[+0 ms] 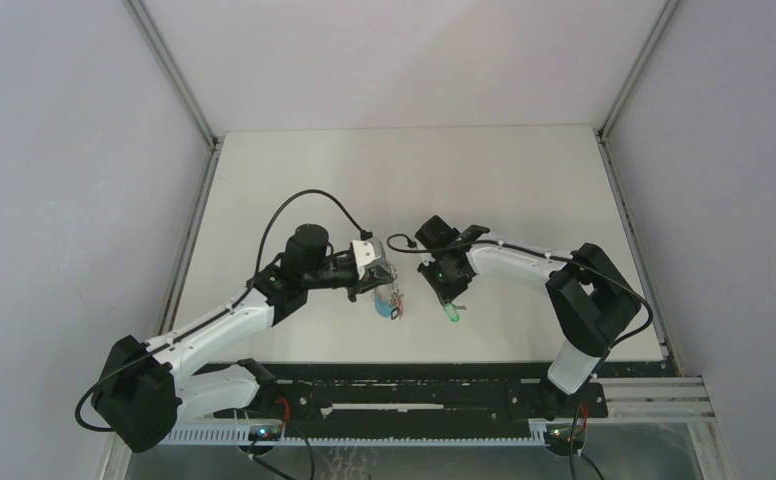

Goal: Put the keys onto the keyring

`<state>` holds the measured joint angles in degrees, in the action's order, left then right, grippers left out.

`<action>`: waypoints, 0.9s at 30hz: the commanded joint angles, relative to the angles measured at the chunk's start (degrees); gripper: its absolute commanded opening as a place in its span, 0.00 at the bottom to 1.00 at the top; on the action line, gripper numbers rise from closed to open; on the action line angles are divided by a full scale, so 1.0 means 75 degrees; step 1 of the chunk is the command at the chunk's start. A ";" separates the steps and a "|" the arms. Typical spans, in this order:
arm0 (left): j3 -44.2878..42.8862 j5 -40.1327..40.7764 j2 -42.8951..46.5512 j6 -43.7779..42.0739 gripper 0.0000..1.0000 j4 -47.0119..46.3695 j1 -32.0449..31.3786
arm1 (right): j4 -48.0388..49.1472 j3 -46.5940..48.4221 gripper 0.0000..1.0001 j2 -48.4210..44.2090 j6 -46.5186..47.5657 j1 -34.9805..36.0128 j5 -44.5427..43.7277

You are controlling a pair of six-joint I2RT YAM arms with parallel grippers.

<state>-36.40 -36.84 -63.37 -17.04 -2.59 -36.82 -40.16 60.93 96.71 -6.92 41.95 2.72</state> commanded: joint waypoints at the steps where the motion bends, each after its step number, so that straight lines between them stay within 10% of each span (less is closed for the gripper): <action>1: 0.0096 -0.0268 0.0153 0.0103 0.00 -0.0446 0.0046 | -0.0248 0.0402 0.18 0.0055 0.0204 -0.0025 0.0039; 27: 0.0084 -0.0315 0.0164 0.0081 0.00 -0.0430 0.0046 | -0.0519 0.0852 0.20 0.0405 0.0430 -0.0109 -0.0126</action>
<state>-36.40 -37.71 -63.37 -17.04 -2.59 -36.82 -44.21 65.14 98.85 -4.71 41.58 1.61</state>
